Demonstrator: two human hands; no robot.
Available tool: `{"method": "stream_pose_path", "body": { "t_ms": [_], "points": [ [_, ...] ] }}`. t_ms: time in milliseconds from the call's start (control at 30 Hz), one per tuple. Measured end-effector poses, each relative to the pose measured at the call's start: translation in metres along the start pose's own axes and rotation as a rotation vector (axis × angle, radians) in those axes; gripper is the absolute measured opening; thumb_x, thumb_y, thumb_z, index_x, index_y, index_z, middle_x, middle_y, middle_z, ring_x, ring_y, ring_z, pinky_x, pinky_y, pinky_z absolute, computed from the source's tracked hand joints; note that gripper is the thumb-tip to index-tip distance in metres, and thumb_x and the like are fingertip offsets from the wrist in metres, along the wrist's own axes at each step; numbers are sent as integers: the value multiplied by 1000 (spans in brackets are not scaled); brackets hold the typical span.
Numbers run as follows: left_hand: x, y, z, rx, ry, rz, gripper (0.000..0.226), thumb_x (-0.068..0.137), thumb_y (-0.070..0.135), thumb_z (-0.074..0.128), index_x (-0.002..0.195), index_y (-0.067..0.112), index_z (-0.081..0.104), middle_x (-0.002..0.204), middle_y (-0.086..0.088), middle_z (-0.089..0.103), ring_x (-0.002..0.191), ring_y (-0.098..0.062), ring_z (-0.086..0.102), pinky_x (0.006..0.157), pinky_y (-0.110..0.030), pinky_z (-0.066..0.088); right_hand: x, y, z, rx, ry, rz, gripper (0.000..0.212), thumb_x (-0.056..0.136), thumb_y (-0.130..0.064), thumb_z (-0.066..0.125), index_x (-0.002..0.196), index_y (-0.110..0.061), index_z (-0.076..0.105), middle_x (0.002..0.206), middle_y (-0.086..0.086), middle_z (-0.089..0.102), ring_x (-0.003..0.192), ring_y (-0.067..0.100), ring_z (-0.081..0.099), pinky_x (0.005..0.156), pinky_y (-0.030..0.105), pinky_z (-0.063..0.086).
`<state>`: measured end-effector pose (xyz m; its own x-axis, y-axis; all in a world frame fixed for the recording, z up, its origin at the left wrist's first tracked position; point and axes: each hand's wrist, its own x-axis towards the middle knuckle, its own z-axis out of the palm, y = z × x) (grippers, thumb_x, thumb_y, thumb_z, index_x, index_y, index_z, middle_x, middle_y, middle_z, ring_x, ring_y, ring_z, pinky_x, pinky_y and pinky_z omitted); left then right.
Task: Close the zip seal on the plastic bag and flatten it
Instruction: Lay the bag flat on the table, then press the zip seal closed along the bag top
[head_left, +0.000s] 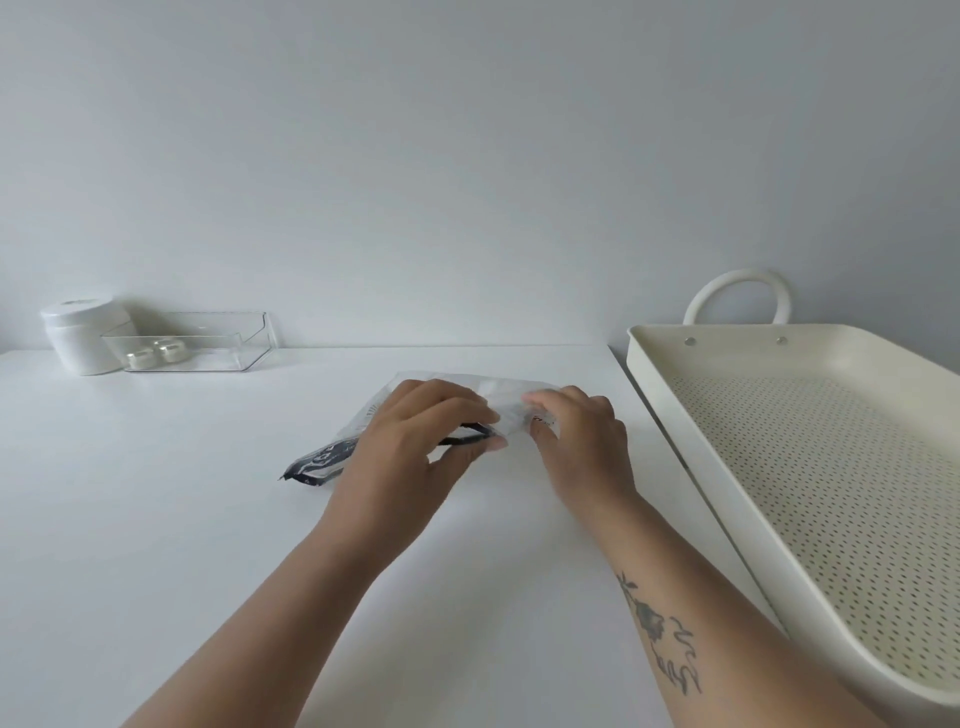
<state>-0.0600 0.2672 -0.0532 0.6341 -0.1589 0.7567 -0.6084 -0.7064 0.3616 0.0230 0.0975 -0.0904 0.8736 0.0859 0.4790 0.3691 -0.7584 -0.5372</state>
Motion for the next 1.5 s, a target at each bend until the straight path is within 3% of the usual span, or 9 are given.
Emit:
{"method": "stream_pose_path", "body": {
  "t_ms": [100,200,433,533,667,733,833,1133,1500],
  "points": [
    [-1,-7,-3,-60,43,-139,9,80,27,74,87,20,75,86,20,67,91,-8,61,78,-26,48,-1,-12,-2,207,-13,-167,28,86,-26,68,113,-31,64,107,-14,63,107,14,45,92,35,40],
    [-3,-14,-6,-77,36,-223,7,81,25,75,83,31,73,87,24,67,85,-3,63,71,-19,46,-4,-18,2,177,31,-279,4,85,-24,69,89,-22,68,94,-11,67,97,18,50,84,42,47],
    [-3,-17,-3,-63,-29,-261,10,91,22,64,93,32,67,85,17,68,87,-3,61,71,-12,42,-3,-9,0,169,-11,-176,10,86,-23,69,95,-27,71,100,-13,67,103,17,48,91,41,43],
    [-4,-22,0,-29,-44,-278,13,94,21,58,100,26,69,90,17,69,90,0,60,71,-9,40,-5,-17,0,271,-114,-162,21,84,-26,71,104,-33,69,105,-20,65,110,10,47,95,31,40],
    [-4,-31,1,-1,-30,-290,10,93,19,60,97,21,69,87,12,68,86,-4,59,73,-16,43,-8,-26,-3,598,-195,-54,9,83,-26,73,87,-34,72,91,-19,71,96,-2,59,78,5,38],
    [-4,-32,2,5,-33,-283,8,92,19,61,94,22,69,86,12,66,85,-4,58,73,-17,43,-8,-29,-4,660,-207,-39,6,83,-22,73,84,-28,73,88,-12,73,87,-1,62,76,7,41],
    [-3,-35,3,-3,-49,-283,7,91,20,63,89,21,70,81,8,64,80,-9,56,69,-22,43,-10,-32,-4,693,-224,-36,7,84,-21,72,83,-27,73,87,-12,73,84,2,62,80,19,46],
    [-5,-36,3,-96,-106,-377,5,87,24,69,85,26,74,72,16,64,59,11,52,56,-6,36,-10,-30,-3,622,-201,-71,10,87,-22,69,80,-29,70,81,-11,69,79,1,59,68,13,42],
    [-8,-36,9,-170,-107,-427,5,84,31,71,80,33,71,72,33,60,54,12,47,55,-5,35,-10,-30,-2,603,-243,-98,12,88,-17,66,78,-24,67,74,-6,65,79,17,57,63,16,38]
  ]
}}
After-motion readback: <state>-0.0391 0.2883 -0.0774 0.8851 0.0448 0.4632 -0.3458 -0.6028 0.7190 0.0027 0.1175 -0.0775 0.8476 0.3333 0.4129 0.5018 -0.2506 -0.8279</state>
